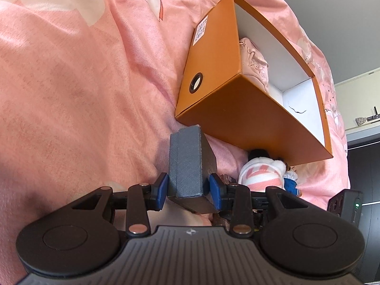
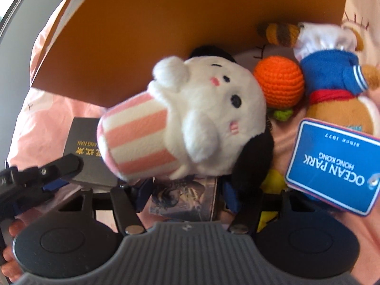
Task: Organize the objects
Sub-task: 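Lift the gray box with the left gripper while the right gripper grasps the slim PHOTO CARD box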
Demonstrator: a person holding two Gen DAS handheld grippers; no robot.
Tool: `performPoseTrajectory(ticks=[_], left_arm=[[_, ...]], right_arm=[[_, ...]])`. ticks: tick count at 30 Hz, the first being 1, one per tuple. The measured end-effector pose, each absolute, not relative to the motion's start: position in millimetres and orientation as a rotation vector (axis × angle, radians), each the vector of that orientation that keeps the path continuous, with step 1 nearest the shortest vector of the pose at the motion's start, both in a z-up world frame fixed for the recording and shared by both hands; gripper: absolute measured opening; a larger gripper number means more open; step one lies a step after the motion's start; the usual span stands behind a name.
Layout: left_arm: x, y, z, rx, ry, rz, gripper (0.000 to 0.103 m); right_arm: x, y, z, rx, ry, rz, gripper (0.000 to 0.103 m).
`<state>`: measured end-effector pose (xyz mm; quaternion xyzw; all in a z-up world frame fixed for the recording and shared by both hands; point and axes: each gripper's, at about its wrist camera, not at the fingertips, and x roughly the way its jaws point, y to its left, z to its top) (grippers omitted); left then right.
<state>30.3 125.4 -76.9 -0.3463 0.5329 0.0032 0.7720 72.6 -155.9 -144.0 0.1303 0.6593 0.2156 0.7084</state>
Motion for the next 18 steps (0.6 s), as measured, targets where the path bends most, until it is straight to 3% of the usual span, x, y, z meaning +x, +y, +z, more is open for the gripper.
performPoseTrajectory(ticks=[10, 11, 12, 18], left_arm=[[22, 122, -66, -0.743, 1.144, -0.027, 0.043], [21, 122, -64, -0.741, 1.143, -0.034, 0.043], [20, 121, -62, -0.741, 1.140, -0.042, 0.043], [15, 120, -50, -0.724, 1.113, -0.054, 0.040]], right_arm=[[59, -158, -98, 0.232, 1.383, 0.583, 0.062], [58, -158, -92, 0.225, 1.369, 0.595, 0.055], [58, -156, -85, 0.208, 1.348, 0.593, 0.024], [62, -126, -64, 0.206, 1.343, 0.685, 0.025]])
